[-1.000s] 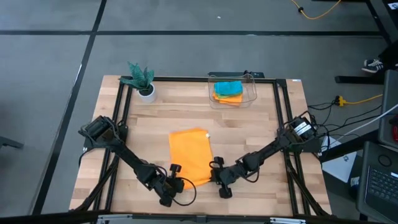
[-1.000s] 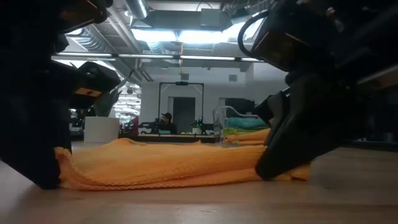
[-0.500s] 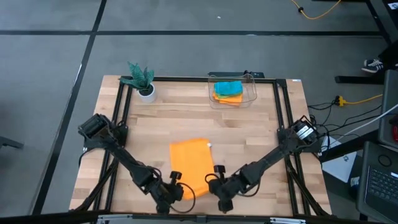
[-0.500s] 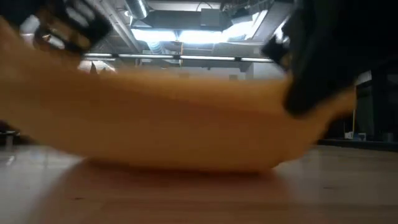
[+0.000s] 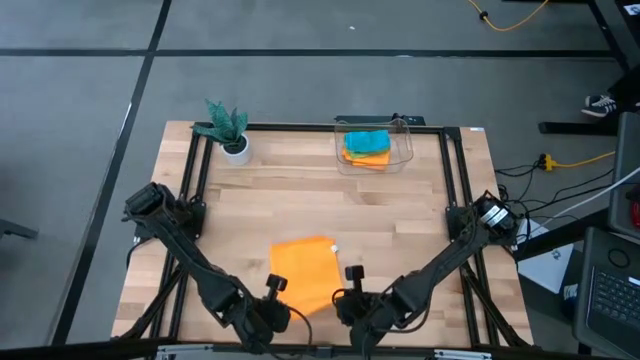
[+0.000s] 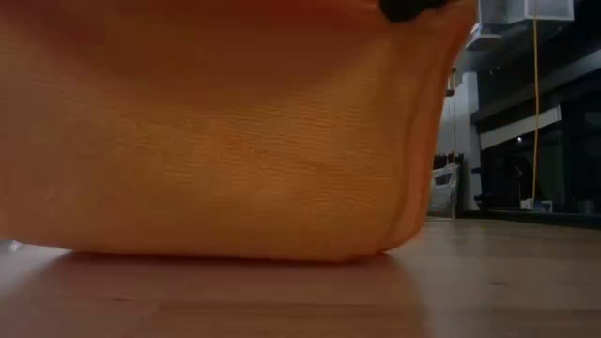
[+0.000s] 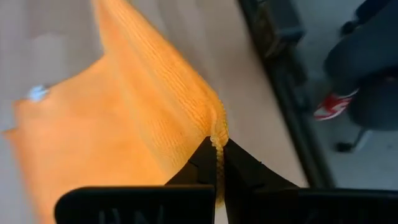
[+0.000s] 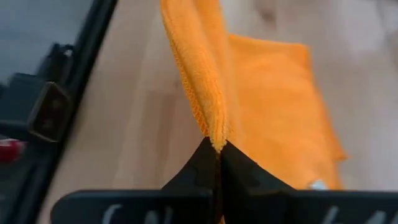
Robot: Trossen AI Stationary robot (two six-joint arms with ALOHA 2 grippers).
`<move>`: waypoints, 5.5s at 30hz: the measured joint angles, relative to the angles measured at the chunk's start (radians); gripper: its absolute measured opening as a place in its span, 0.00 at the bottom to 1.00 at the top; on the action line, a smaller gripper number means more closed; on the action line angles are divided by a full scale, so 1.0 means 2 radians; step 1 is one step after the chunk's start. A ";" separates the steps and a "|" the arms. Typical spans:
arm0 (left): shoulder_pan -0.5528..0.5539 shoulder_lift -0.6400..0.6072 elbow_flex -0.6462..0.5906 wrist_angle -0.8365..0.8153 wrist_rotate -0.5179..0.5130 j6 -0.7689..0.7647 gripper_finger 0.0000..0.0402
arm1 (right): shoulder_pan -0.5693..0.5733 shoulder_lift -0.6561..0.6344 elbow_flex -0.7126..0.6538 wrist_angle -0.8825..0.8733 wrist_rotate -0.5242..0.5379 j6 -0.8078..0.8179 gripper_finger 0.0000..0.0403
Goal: Fold microfiber towels
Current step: Fold the orange microfiber towel
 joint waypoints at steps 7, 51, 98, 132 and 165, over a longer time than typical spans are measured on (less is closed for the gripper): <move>0.013 0.000 0.008 -0.093 -0.029 -0.003 0.00 | -0.029 0.000 -0.003 -0.003 0.042 -0.037 0.01; 0.136 0.000 -0.121 -0.154 -0.131 -0.032 0.36 | -0.180 -0.001 -0.136 0.158 0.029 -0.083 0.35; 0.021 -0.073 -0.033 -0.354 -0.102 -0.384 0.36 | -0.213 0.139 -0.096 0.444 -0.020 -0.086 0.35; 0.070 -0.068 -0.304 0.179 -0.091 -0.314 0.34 | -0.247 0.169 -0.074 0.448 -0.040 -0.112 0.35; 0.082 -0.074 -0.293 0.149 -0.069 -0.254 0.34 | -0.251 0.139 -0.007 0.203 0.097 -0.118 0.35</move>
